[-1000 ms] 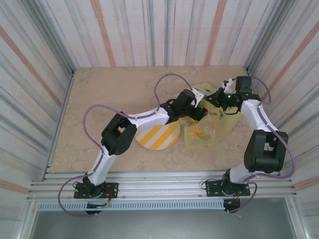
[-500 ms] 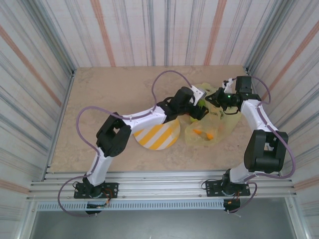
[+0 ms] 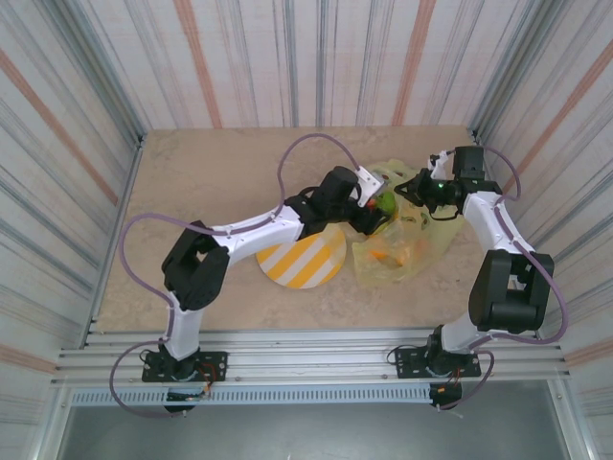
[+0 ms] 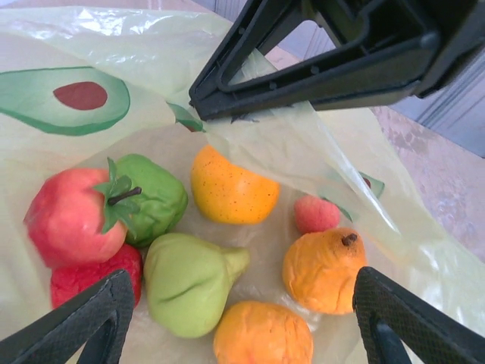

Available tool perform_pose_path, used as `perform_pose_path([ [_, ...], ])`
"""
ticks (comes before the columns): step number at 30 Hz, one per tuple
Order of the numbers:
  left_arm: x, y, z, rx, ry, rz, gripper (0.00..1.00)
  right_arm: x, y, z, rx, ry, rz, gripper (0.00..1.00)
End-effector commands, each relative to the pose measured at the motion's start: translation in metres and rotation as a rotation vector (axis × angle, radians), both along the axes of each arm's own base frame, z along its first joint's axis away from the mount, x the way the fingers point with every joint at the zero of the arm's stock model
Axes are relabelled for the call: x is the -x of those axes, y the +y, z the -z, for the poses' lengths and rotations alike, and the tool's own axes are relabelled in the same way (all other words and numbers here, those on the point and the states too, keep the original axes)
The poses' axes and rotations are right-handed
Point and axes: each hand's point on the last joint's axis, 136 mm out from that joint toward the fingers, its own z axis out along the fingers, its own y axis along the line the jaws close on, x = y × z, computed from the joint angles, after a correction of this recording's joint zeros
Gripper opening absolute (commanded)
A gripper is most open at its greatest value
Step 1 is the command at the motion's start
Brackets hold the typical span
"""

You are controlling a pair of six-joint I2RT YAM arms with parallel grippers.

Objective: Place the fruits into the plastic bag

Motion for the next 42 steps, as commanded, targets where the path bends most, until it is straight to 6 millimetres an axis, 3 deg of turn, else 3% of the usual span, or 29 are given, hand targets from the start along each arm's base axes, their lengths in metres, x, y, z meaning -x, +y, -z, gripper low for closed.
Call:
perform_pose_path([
  [1, 0.013, 0.015, -0.035, 0.039, -0.045, 0.054, 0.78, 0.001, -0.001, -0.003, 0.004, -0.013, -0.018, 0.00],
  [7, 0.007, 0.060, -0.036, 0.016, -0.066, -0.079, 0.79, 0.001, -0.001, -0.003, 0.002, -0.016, -0.021, 0.00],
  [12, -0.013, 0.120, -0.003, -0.031, 0.019, -0.292, 0.84, 0.001, -0.001, -0.002, -0.002, -0.016, -0.020, 0.00],
  [15, -0.021, 0.139, 0.026, -0.044, 0.135, -0.341, 0.86, 0.000, 0.001, -0.001, -0.008, -0.016, -0.022, 0.00],
  [23, -0.025, 0.128, 0.074, -0.087, 0.251, -0.290, 0.87, 0.001, 0.001, 0.003, -0.006, -0.010, -0.024, 0.00],
  [30, -0.032, 0.122, 0.106, -0.127, 0.295, -0.296, 0.78, 0.000, 0.000, 0.004, -0.006, -0.008, -0.021, 0.00],
  [33, -0.032, 0.116, 0.106, -0.101, 0.305, -0.276, 0.68, -0.001, 0.000, 0.003, -0.008, -0.009, -0.021, 0.00],
  [37, -0.027, 0.106, 0.095, -0.046, 0.315, -0.231, 0.46, -0.003, 0.000, -0.002, -0.008, -0.024, -0.017, 0.00],
  [42, -0.016, 0.098, 0.061, 0.022, 0.301, -0.182, 0.16, -0.003, -0.004, -0.014, 0.013, -0.057, 0.003, 0.00],
])
